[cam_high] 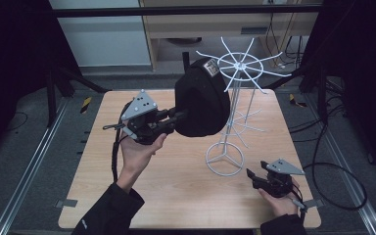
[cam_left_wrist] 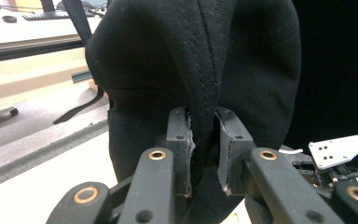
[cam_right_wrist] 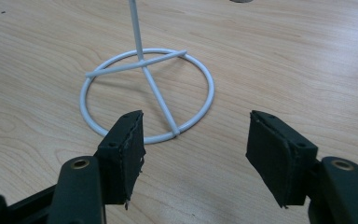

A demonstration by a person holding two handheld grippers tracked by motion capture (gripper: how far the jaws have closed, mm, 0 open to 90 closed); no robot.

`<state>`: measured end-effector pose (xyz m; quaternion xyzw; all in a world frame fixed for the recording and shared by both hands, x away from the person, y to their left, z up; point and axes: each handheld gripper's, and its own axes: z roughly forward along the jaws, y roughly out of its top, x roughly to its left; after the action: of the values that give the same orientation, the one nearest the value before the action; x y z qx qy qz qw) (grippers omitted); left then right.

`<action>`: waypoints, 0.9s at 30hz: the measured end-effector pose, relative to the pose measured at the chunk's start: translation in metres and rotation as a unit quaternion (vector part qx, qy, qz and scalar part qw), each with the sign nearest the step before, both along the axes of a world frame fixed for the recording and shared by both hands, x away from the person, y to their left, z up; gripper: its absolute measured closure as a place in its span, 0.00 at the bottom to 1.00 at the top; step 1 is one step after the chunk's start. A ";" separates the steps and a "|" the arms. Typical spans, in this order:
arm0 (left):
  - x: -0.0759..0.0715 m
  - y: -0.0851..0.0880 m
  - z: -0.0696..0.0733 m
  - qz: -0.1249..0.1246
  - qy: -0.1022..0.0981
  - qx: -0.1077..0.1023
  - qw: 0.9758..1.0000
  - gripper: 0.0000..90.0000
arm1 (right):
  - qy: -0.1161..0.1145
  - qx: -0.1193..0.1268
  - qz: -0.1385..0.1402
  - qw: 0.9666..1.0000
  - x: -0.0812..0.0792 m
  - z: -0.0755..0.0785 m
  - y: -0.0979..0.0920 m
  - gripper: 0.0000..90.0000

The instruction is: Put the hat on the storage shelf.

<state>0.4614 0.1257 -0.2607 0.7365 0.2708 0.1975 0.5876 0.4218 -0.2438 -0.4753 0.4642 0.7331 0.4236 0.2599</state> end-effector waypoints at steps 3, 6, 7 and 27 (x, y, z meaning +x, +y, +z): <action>0.000 -0.002 -0.001 0.004 -0.002 -0.001 1.000 0.81 | 0.000 0.000 0.000 1.000 0.000 0.000 0.000 0.41; -0.002 0.000 -0.004 0.010 -0.011 0.005 1.000 0.75 | 0.000 0.000 0.000 1.000 0.000 0.000 0.000 0.40; -0.002 0.001 -0.005 0.015 -0.015 0.003 1.000 0.71 | 0.000 0.000 -0.001 1.000 0.000 0.000 0.000 0.40; -0.019 0.036 -0.009 0.042 -0.033 -0.002 0.999 0.46 | 0.000 0.000 -0.003 1.000 0.001 -0.001 -0.002 0.40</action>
<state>0.4426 0.1615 -0.2699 0.7162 0.2823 0.2457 0.5891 0.4226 -0.2456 -0.4760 0.4669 0.7314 0.4229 0.2613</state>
